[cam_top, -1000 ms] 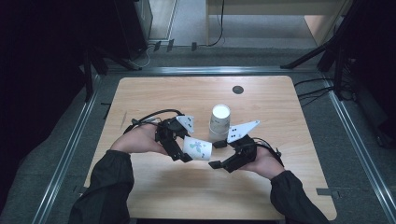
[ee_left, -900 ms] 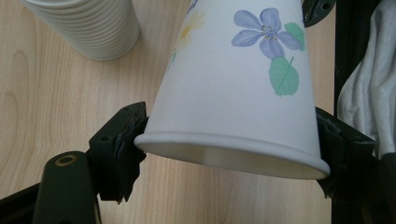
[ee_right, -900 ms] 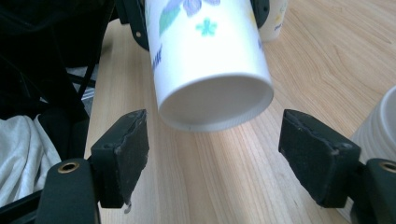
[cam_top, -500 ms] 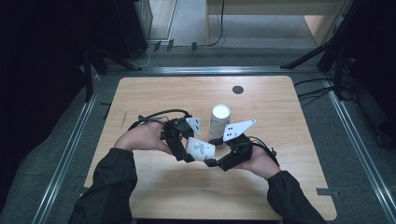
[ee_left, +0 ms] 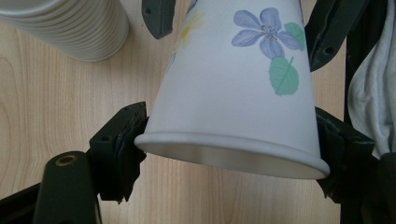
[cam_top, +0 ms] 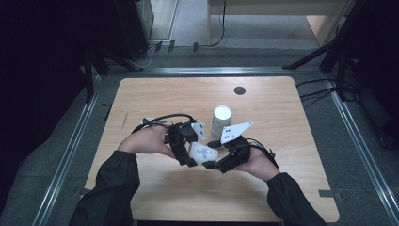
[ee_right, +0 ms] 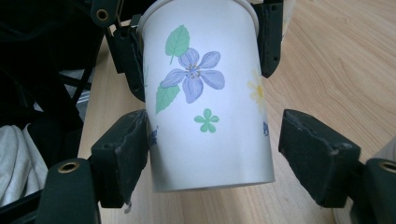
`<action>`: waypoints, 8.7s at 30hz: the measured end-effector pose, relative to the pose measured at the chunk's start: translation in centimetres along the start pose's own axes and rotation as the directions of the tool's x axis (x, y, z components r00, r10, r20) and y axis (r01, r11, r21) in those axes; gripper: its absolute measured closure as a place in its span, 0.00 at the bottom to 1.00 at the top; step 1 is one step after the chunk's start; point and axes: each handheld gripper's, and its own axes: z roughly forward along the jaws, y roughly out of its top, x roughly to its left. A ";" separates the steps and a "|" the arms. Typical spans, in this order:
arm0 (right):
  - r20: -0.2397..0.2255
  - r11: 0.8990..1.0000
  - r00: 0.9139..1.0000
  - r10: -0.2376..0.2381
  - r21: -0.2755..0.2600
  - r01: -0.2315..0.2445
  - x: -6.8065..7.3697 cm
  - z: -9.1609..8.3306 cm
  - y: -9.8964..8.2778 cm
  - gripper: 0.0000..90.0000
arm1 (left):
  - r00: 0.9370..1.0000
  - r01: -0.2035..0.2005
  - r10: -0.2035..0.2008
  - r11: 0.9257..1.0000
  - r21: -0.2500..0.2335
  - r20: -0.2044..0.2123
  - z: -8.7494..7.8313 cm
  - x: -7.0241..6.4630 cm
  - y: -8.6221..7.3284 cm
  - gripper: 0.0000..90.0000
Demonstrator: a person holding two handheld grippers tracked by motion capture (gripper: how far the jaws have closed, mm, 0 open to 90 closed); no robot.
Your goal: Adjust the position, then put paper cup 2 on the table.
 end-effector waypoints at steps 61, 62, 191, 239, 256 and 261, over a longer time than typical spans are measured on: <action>0.017 0.992 1.000 0.012 -0.123 -0.009 -0.3 -3.9 0.1 0.36 | 0.972 0.233 -0.226 0.881 -0.413 0.064 -0.7 -0.8 -5.8 0.14; 0.018 0.992 1.000 0.012 -0.124 -0.009 -0.3 -3.9 0.0 0.36 | 0.970 0.240 -0.233 0.877 -0.416 0.068 -0.6 -0.9 -5.9 0.14; 0.027 1.000 0.999 -0.019 -0.020 0.019 -0.1 0.3 0.2 0.34 | 0.994 0.057 -0.069 0.988 -0.143 -0.086 -2.6 -1.0 0.7 0.24; -0.019 0.996 1.000 -0.007 -0.088 0.005 0.1 -0.7 0.4 0.36 | 0.982 0.187 -0.172 0.828 -0.528 0.079 -1.5 -1.0 -3.8 0.20; -0.017 0.997 1.000 0.001 -0.082 -0.003 -0.1 -0.7 0.2 0.33 | 0.983 0.180 -0.173 0.830 -0.528 0.064 -1.6 -1.0 -3.9 0.26; 0.002 0.998 1.000 0.002 -0.059 -0.002 -0.1 -0.6 0.1 0.28 | 0.982 0.184 -0.180 0.819 -0.543 0.061 -2.4 -0.9 -4.4 0.26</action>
